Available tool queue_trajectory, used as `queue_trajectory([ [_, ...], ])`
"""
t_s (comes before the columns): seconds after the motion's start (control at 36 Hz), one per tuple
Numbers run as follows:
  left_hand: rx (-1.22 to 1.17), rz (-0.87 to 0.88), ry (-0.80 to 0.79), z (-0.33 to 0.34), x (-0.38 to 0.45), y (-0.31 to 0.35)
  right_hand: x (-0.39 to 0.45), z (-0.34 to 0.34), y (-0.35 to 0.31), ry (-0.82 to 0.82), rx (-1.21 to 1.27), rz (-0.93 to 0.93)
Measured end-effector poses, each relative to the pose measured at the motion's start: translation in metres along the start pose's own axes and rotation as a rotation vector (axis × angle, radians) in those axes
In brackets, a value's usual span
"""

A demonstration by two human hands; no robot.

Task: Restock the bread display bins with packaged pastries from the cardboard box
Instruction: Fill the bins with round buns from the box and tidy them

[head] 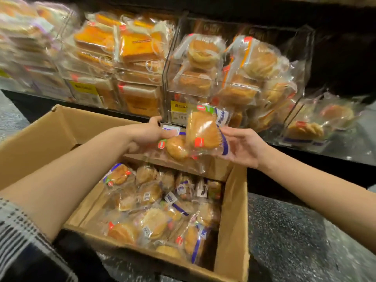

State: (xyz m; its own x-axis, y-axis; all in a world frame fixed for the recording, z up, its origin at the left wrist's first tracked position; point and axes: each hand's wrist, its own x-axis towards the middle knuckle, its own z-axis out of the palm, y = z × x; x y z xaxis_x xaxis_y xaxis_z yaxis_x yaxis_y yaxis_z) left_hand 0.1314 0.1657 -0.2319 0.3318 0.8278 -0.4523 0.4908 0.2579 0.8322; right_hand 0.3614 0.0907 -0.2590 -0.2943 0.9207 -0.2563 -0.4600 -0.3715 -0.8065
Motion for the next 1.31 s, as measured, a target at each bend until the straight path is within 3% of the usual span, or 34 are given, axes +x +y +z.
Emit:
queue_trajectory([
  [0.06, -0.100, 0.074, -0.035, 0.004, -0.006, 0.011, -0.007, 0.001, -0.012, 0.088, 0.028, -0.054],
  [0.17, -0.163, 0.199, -0.068, 0.013, -0.012, 0.025, -0.020, 0.001, -0.030, 0.017, -0.192, -0.088],
  [0.28, -0.216, 0.235, -0.055, 0.020, -0.018, 0.036, -0.038, -0.001, -0.047, 0.050, -0.330, -0.115],
  [0.42, -0.339, 0.333, -0.070, 0.028, -0.022, 0.046, -0.055, -0.012, -0.060, 0.090, -0.249, -0.234],
  [0.53, -0.543, 0.416, -0.079, 0.035, -0.028, 0.056, -0.067, -0.014, -0.069, 0.026, -0.136, -0.326],
  [0.67, -0.681, 0.447, -0.135, 0.053, -0.033, 0.069, -0.077, -0.011, -0.077, 0.071, -0.053, -0.333],
  [0.78, -0.652, 0.527, -0.197, 0.074, -0.035, 0.079, -0.087, -0.007, -0.082, 0.100, -0.033, -0.377],
  [0.97, -0.513, 0.665, -0.075, 0.102, -0.026, 0.096, -0.116, -0.023, -0.106, 0.188, -0.135, -0.453],
  [1.08, -0.388, 0.758, 0.034, 0.120, -0.031, 0.116, -0.138, -0.036, -0.129, 0.355, -0.348, -0.501],
  [1.31, -0.334, 0.871, 0.068, 0.171, -0.025, 0.155, -0.184, -0.053, -0.164, 0.654, -0.398, -0.600],
])
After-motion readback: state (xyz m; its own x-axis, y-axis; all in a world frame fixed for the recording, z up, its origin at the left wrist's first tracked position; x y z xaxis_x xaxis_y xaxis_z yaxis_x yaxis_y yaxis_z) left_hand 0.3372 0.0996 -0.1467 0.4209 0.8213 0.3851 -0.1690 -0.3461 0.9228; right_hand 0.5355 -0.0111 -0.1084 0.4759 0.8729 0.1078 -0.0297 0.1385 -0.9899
